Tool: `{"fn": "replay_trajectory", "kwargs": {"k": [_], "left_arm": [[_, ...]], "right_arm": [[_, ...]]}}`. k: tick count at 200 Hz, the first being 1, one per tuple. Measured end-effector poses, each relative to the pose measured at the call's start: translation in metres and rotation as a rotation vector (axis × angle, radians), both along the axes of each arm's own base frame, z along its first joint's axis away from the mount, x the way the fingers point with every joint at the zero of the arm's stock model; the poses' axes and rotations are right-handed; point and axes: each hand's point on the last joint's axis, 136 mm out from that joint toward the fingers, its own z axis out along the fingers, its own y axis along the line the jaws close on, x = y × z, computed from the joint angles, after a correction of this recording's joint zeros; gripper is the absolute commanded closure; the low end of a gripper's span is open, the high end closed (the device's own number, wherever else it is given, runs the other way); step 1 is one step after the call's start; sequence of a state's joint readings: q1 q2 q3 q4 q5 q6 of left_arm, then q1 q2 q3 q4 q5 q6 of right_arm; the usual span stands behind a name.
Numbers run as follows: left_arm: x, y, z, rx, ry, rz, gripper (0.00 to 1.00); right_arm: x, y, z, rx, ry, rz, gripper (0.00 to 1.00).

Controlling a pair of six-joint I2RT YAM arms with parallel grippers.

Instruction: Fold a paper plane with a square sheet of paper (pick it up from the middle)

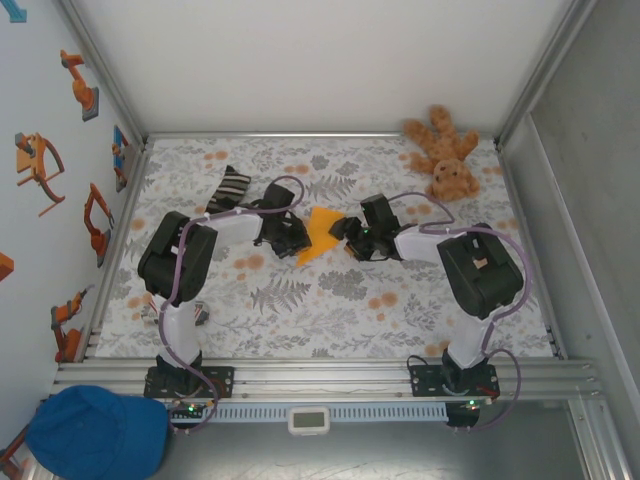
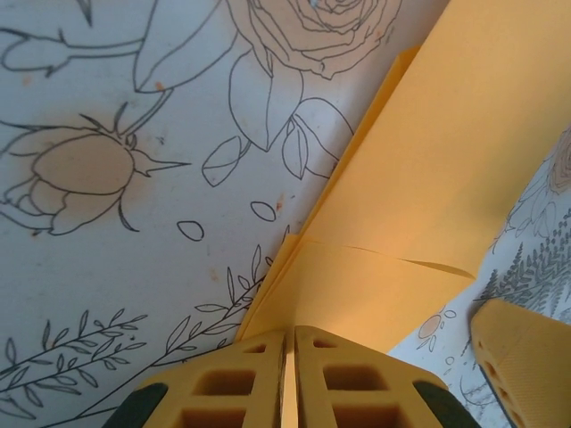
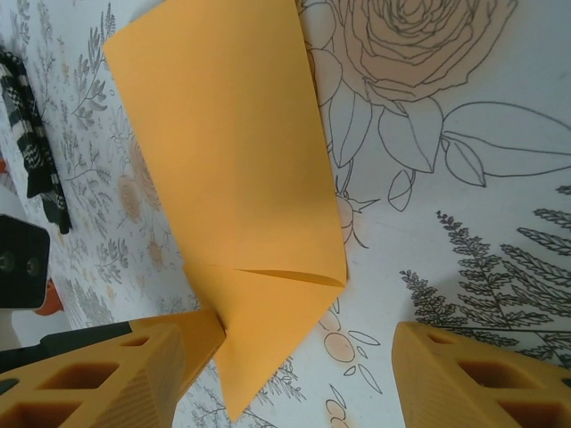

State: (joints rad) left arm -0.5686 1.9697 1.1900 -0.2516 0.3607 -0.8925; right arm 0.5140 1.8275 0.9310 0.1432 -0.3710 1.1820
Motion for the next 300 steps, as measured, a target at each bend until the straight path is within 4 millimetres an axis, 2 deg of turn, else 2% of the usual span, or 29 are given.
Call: {"fn": "replay_trajectory", "kwargs": {"k": [95,175,221,300], "left_arm": [[0.000,-0.001,0.000,-0.126,0.078,0.071,0.89],[0.000,-0.001,0.000,-0.149,0.091,0.085,0.89],[0.000,0.000,-0.001,-0.170,0.098,0.090,0.89],[0.000,0.000,0.000,-0.177,0.100,0.091,0.88]], "right_arm": [[0.011,0.012,-0.004,0.005,0.020,0.003,0.40],[0.015,0.024,0.004,0.078,0.011,0.008,0.42],[0.018,0.032,0.006,0.135,0.003,0.010,0.55],[0.011,0.025,-0.008,0.082,0.030,0.016,0.81]]}}
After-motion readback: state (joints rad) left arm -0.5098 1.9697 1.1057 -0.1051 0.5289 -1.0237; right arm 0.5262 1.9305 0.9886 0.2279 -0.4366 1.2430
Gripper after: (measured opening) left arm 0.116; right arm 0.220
